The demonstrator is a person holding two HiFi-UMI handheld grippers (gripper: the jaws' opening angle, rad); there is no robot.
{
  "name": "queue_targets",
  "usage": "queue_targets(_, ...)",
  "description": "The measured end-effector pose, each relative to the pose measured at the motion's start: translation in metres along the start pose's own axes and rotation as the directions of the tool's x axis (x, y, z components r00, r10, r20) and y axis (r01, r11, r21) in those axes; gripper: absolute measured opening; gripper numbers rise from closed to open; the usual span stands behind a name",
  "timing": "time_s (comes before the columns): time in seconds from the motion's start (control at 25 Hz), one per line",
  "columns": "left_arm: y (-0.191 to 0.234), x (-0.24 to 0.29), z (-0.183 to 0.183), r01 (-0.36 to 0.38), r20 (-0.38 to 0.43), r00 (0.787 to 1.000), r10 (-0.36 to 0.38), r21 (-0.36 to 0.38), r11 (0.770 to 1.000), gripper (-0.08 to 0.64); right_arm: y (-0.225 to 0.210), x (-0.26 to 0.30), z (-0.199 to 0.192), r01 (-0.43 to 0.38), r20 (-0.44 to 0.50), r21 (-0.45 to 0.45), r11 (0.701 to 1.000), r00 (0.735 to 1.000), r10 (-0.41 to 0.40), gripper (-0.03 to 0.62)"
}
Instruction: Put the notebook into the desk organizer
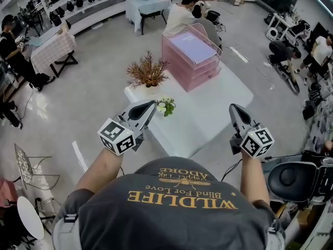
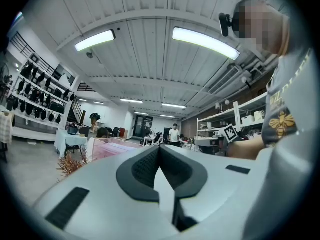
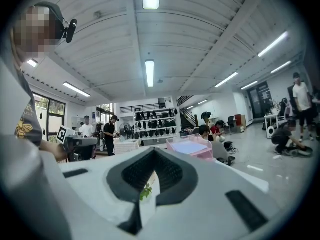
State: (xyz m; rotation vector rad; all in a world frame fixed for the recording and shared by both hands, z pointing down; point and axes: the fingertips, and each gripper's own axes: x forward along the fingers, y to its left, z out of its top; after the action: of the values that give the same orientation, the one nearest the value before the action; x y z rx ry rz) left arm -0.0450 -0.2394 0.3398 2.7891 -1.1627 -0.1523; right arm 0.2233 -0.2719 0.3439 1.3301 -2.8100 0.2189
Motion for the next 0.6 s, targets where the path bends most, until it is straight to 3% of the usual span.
queue_targets(0.6, -0.0029, -0.0017, -0.0005, 0.012, 0.008, 1.000, -0.012, -0.002, 1.000, 0.002, 0.0045, -0.0002, 0.0053, -0.002, 0.001, -0.033, 0.999, 1.000, 0.002, -0.002)
